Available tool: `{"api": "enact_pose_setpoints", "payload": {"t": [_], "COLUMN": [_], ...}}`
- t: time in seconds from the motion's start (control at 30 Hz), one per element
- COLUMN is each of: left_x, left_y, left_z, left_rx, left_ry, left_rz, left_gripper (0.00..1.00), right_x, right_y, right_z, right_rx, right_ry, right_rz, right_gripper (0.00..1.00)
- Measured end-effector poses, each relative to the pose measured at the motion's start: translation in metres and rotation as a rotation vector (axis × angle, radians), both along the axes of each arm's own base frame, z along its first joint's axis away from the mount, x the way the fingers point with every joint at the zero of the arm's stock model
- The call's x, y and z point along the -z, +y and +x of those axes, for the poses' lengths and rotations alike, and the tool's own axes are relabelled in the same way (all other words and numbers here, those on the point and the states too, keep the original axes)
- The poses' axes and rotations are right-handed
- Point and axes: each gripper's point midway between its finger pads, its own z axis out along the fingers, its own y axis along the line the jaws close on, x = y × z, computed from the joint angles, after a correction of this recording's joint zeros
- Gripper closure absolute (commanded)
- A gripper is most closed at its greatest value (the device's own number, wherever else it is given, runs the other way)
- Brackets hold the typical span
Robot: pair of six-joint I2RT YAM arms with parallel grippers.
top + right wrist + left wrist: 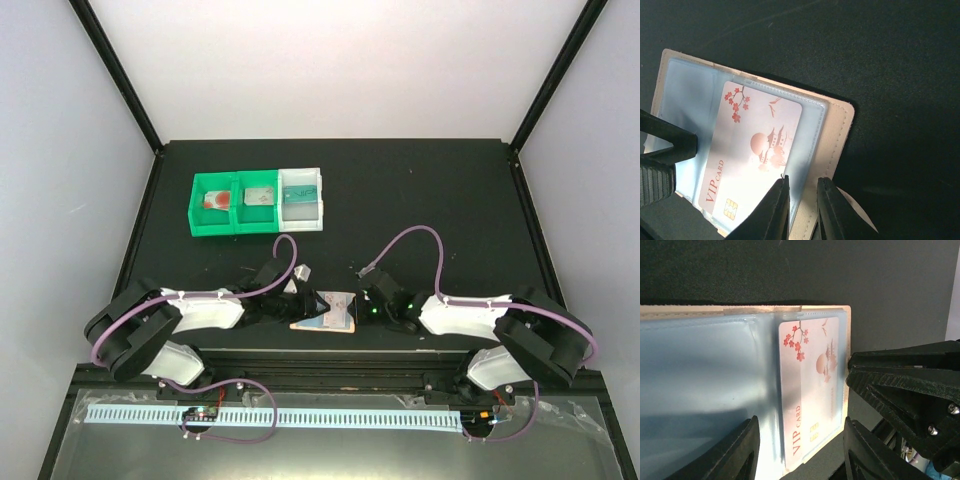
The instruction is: Take the credit cards out of the card holder
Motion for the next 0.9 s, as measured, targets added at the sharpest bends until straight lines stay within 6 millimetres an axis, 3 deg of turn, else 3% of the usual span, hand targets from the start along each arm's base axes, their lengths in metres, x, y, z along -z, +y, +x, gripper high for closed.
{"api": "enact_pose_setpoints", "payload": {"t": [0.23, 0.57, 0.8, 0.9], "left_x": [0.003, 0.009, 0.006, 0.003], "left_y": [-0.003, -0.013, -0.016, -0.016], "left_z": [-0.002, -0.006, -0.007, -0.007], "left_rx": [0.014, 0.033, 0.039, 0.039], "left_ry": [0.014, 0.052, 0.051, 0.045], "left_rz": [-0.009, -0.060, -0.084, -0.088], "left_gripper": [0.62, 0.98, 0.98, 0.85], "right_x": [0.001, 0.001, 0.001, 0.001], "right_y": [0.000, 0.000, 0.000, 0.000], "right_z": [0.000, 0.000, 0.000, 0.000], "right_rx": [0.001, 0.004, 0.003, 0.004], "right_ry": [-0.003, -0.007, -0.009, -0.009], "right_rz": [0.005, 0.014, 0.017, 0.017], "right_gripper": [0.85, 0.85, 0.85, 0.86]}}
